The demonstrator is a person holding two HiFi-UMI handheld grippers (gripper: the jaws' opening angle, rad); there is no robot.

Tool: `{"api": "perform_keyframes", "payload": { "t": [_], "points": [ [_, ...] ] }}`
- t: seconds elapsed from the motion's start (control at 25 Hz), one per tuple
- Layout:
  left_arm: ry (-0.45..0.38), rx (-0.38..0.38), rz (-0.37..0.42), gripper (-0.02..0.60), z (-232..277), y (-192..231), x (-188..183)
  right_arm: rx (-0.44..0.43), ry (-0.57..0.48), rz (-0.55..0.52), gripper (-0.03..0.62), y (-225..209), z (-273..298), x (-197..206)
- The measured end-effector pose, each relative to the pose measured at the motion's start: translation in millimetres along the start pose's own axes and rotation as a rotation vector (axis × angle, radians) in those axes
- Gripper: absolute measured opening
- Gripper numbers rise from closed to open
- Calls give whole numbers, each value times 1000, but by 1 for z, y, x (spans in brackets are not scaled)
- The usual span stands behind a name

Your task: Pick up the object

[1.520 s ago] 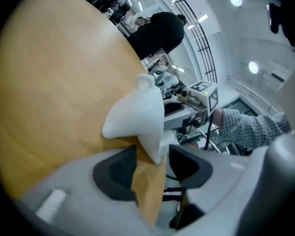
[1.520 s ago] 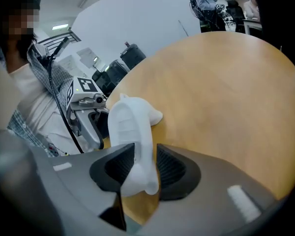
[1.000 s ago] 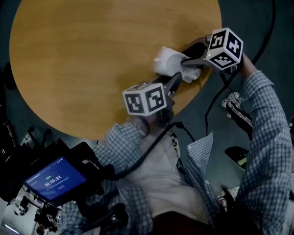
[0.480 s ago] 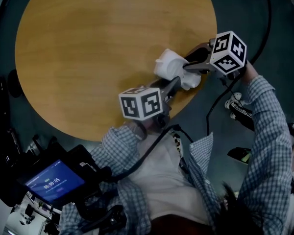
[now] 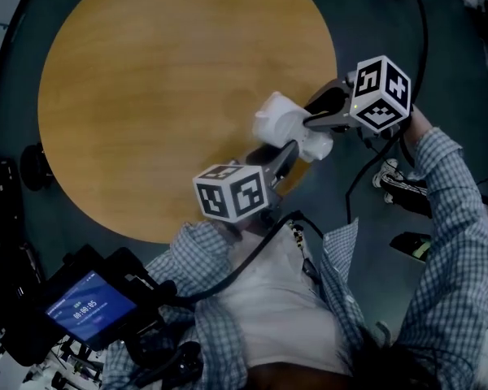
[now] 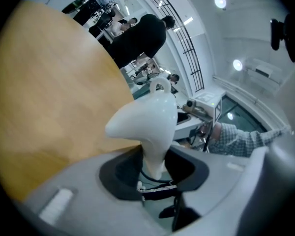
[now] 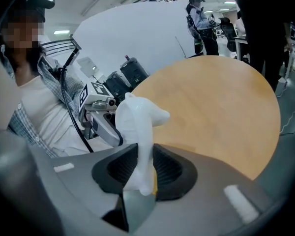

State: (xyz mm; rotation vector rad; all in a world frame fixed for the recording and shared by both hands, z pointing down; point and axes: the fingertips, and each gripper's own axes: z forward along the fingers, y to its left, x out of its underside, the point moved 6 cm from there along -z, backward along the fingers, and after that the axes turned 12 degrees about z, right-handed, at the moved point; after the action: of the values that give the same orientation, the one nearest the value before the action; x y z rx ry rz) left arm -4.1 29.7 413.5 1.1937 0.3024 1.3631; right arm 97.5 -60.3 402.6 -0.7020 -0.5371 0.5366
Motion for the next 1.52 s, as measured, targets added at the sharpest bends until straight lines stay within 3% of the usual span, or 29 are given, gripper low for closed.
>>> {"api": "perform_keyframes", "payload": {
  "t": [0.28,1.52],
  "points": [
    [17,8,-50,137,5,2,9,12,19,10,106,-3,5,11],
    [33,15,-63,137,7,1,15,12,45,7,104,-3,7,17]
  ]
}}
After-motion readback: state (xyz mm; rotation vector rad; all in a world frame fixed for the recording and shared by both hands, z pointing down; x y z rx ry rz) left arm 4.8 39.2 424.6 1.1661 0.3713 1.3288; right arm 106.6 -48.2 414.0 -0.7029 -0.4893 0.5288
